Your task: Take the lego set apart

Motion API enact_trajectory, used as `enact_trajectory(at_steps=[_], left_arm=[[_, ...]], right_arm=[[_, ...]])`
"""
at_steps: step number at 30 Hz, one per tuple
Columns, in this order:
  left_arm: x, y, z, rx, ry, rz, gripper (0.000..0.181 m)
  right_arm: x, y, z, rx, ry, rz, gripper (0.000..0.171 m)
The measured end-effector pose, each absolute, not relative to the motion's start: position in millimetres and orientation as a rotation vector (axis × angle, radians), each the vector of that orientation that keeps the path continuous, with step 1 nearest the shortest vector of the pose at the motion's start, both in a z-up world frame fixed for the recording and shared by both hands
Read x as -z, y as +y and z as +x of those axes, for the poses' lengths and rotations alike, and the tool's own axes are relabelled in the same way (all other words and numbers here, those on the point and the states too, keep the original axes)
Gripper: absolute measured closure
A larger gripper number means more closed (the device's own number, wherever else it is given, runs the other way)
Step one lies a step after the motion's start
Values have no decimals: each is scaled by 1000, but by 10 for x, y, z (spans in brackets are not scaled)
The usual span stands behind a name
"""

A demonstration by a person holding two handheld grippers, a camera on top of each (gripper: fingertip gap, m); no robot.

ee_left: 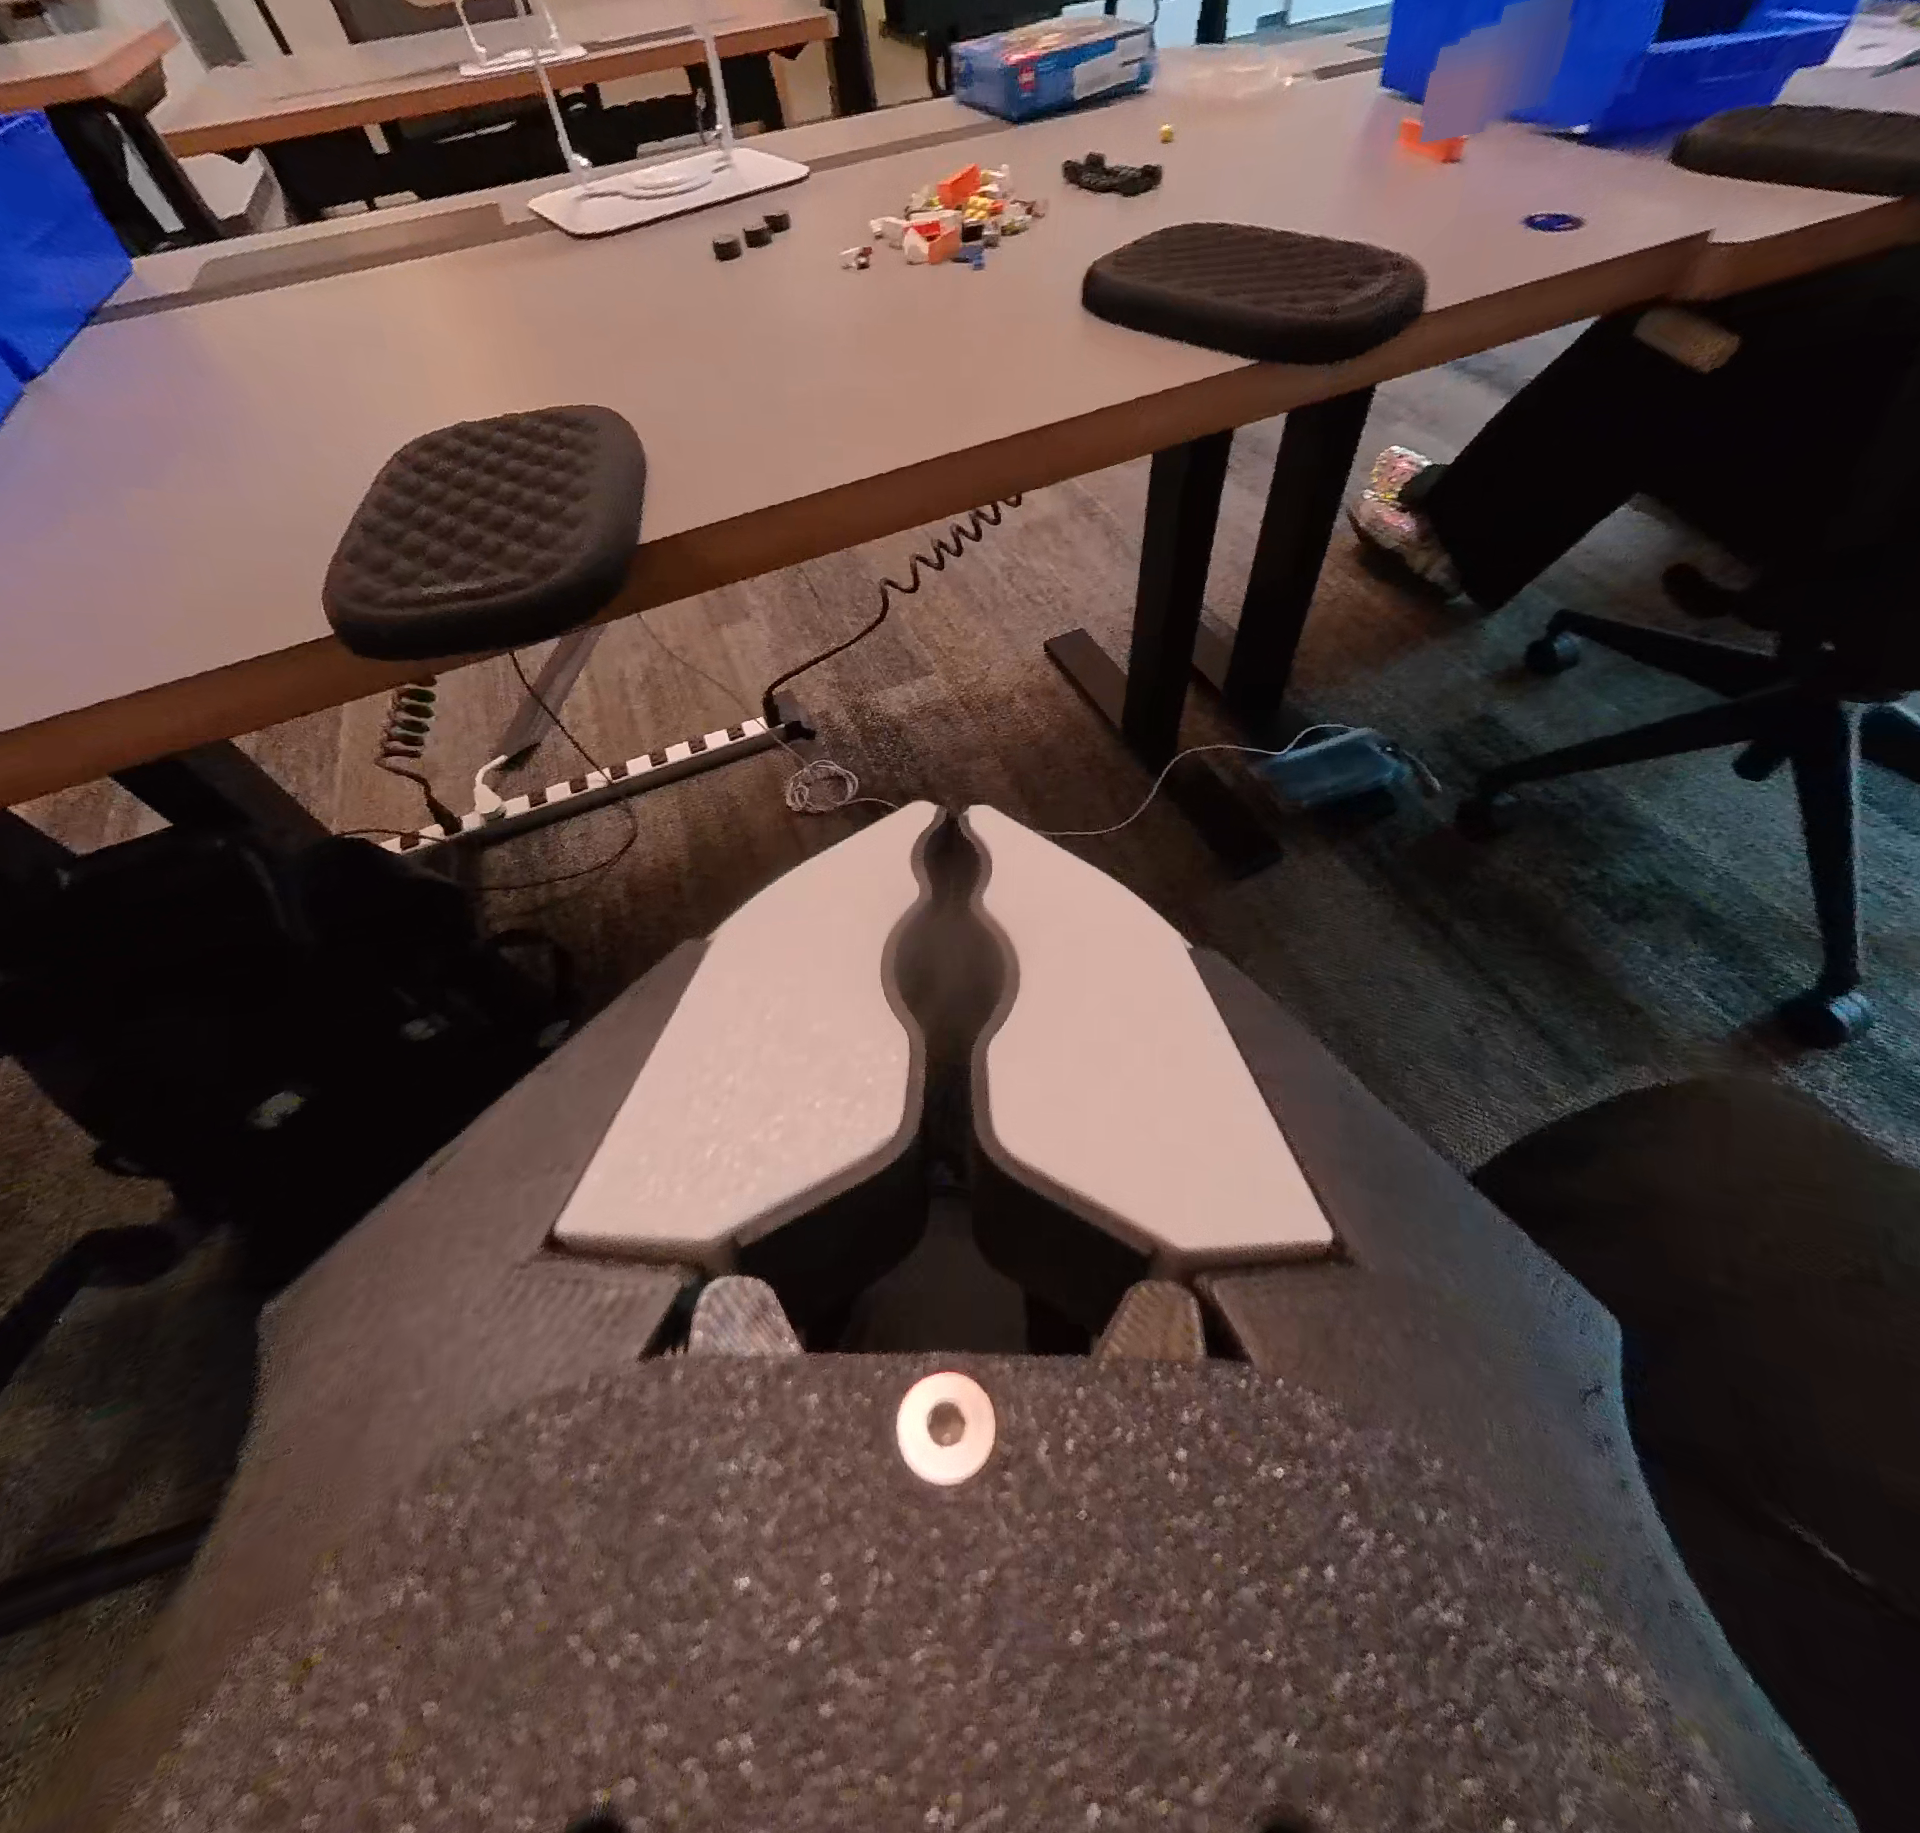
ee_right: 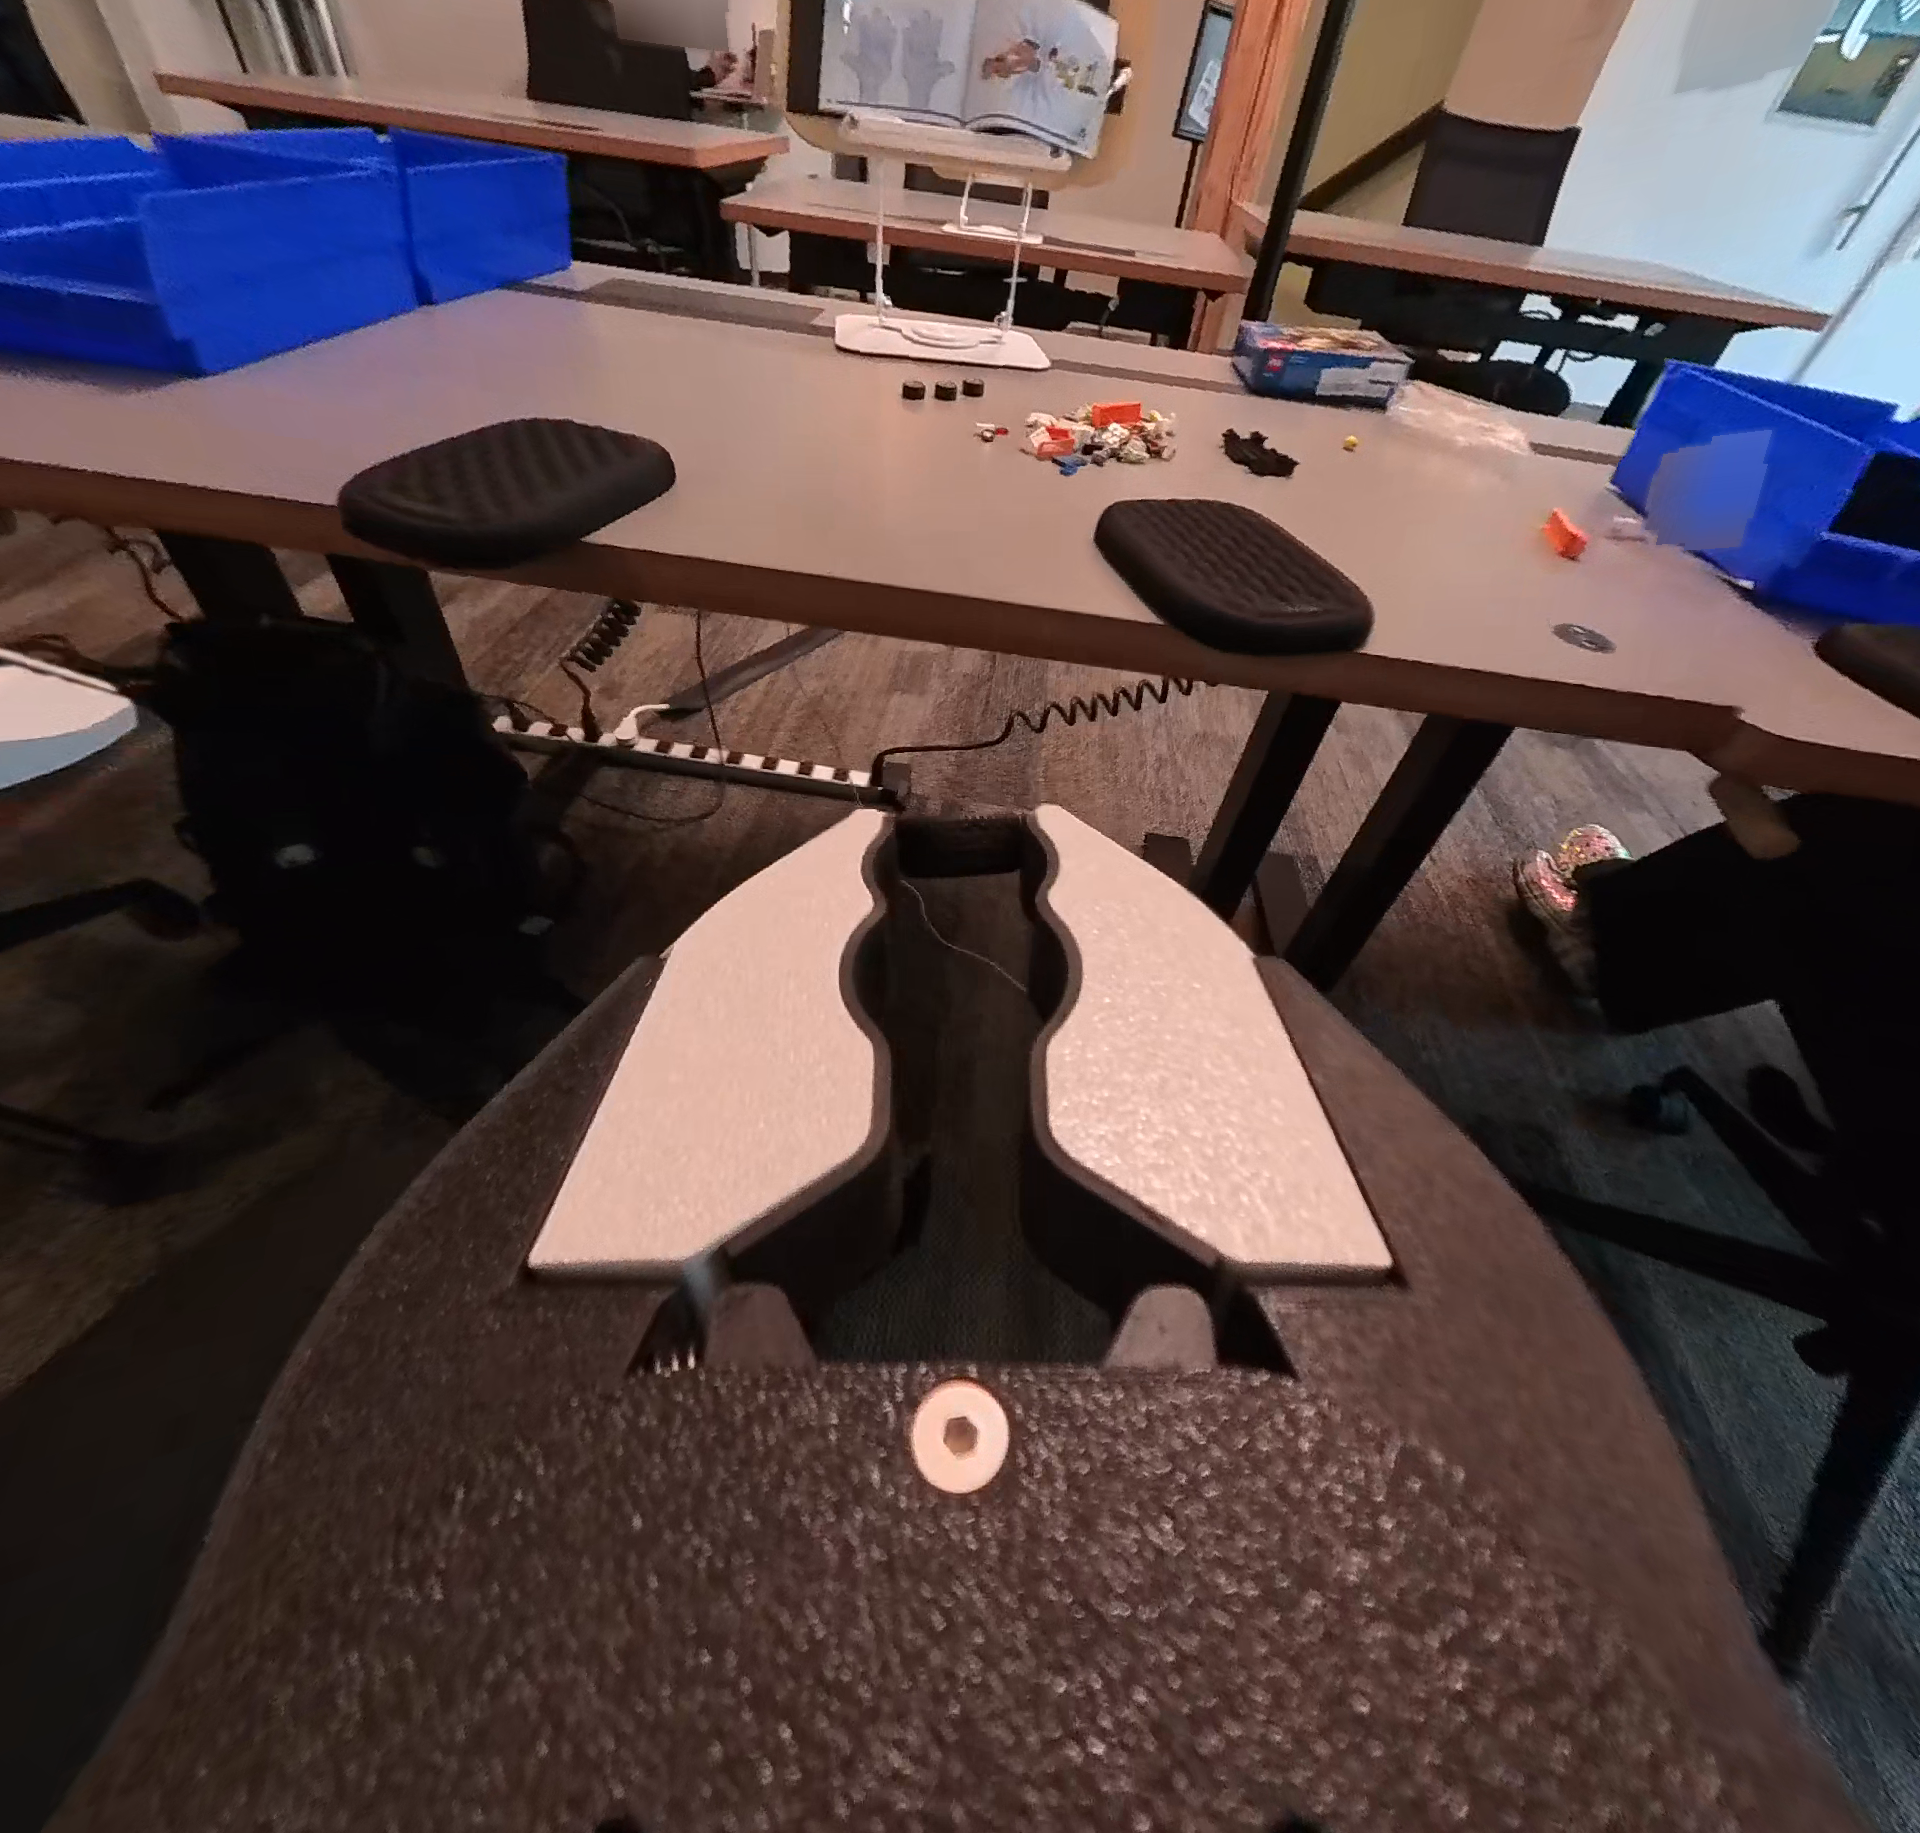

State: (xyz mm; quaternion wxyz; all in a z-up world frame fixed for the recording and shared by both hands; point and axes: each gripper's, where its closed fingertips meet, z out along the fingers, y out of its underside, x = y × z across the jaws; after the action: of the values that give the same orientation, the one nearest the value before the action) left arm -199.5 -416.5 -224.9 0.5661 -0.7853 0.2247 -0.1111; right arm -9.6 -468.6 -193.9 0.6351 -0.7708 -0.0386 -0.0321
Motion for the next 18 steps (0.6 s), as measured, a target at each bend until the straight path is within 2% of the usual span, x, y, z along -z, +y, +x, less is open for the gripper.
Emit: enact_trajectory(at_steps=[7, 18], left_arm=[[2385, -3282, -2025, 235, 460, -1876, 181], [2370, -1279, -2176, 163, 427, -1783, 181]], right_arm=[[2083, -3866, 81, 16, -87, -1772, 149], [2314, -1856, 341, -45, -165, -1741, 149]])
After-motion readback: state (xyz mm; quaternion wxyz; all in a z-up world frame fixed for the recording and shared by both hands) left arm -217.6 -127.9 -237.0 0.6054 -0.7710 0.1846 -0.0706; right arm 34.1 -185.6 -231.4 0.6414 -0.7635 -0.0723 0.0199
